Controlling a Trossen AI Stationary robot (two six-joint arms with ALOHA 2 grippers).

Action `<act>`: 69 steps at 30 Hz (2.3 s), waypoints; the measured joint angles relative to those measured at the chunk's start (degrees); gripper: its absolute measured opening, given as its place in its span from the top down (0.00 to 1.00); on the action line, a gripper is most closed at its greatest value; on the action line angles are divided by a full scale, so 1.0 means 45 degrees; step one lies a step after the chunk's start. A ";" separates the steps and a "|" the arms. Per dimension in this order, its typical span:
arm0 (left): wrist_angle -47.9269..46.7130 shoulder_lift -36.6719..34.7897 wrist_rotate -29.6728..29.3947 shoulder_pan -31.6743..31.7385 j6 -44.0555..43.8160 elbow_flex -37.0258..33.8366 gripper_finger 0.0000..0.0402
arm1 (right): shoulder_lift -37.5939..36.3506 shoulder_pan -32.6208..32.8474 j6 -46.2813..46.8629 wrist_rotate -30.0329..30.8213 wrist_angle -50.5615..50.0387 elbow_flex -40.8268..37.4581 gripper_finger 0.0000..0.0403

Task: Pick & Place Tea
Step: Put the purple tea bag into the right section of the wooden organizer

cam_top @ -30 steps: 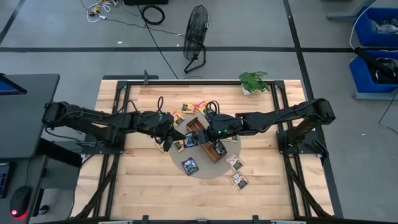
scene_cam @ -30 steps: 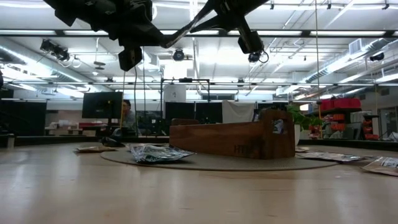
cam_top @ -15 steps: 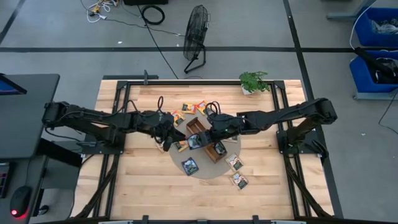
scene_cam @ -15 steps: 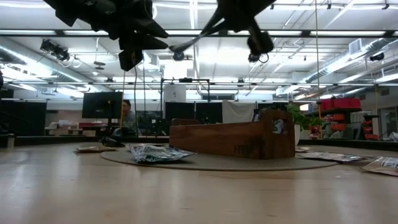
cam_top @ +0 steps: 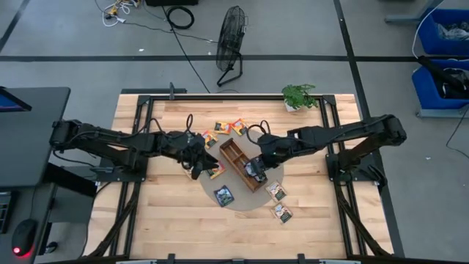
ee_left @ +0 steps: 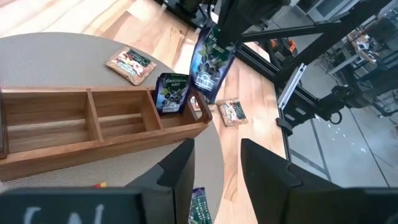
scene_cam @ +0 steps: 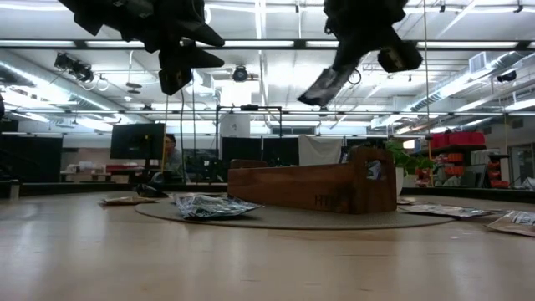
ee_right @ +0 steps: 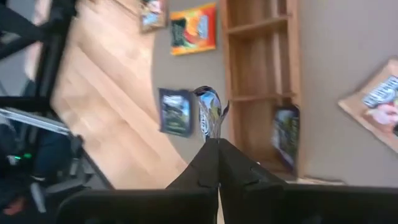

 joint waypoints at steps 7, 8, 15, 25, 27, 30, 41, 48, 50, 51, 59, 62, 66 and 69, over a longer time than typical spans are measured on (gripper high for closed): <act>-0.0117 0.0000 0.0000 0.0005 0.0127 0.0000 0.66 | 0.0176 0.0005 -0.0613 -0.0172 -0.1553 0.0507 1.00; -0.0125 0.0000 -0.0001 0.0005 0.0131 0.0000 0.66 | 0.0180 0.0005 -0.0629 -0.0164 -0.1742 0.0587 1.00; -0.0259 0.0000 -0.0005 0.0005 0.0131 -0.0005 0.66 | 0.0605 0.0005 -0.0838 0.0167 -0.2053 0.0716 1.00; -0.0405 0.0002 -0.0005 0.0005 0.0029 -0.0005 0.66 | 0.1965 0.0010 -0.0896 -0.0161 -0.2147 0.0716 1.00; -0.0413 0.0000 -0.0005 0.0005 0.0010 -0.0005 0.66 | 0.2070 0.0010 -0.0912 -0.0197 -0.2159 0.0715 1.00; -0.0449 0.0002 -0.0005 0.0005 0.0010 -0.0007 0.66 | 0.2162 0.0010 -0.0952 -0.0197 -0.2136 0.0716 1.00; -0.0542 0.0000 -0.0010 0.0005 0.0018 -0.0005 0.66 | 0.2820 0.0005 -0.1289 -0.0472 -0.1724 0.0712 1.00; -0.0769 0.0000 -0.0010 0.0005 0.0097 -0.0010 0.66 | 0.3040 -0.0049 -0.1425 -0.0404 -0.1885 0.0692 1.00; -0.0811 0.0005 -0.0010 0.0005 0.0097 -0.0010 0.66 | 0.3086 -0.0091 -0.1383 -0.0438 -0.1752 0.0712 1.00; -0.0809 0.0000 -0.0010 0.0005 0.0097 -0.0010 0.66 | 0.3099 -0.0098 -0.1377 -0.0460 -0.1833 0.0710 1.00; -0.0860 0.0000 -0.0010 0.0005 0.0102 -0.0010 0.66 | 0.3099 -0.0136 -0.1297 -0.0503 -0.1996 0.0707 0.89; -0.0860 0.0000 -0.0010 0.0005 0.0097 -0.0010 0.66 | 0.3099 -0.0136 -0.1300 -0.0498 -0.1995 0.0707 0.83; -0.0862 0.0000 -0.0010 0.0005 0.0102 -0.0008 0.66 | 0.3094 -0.0136 -0.1359 -0.0498 -0.1911 0.0707 0.76; -0.0865 0.0000 0.0007 -0.0005 0.0103 -0.0010 0.66 | 0.2980 -0.0136 -0.1477 -0.0493 -0.1706 0.0707 0.72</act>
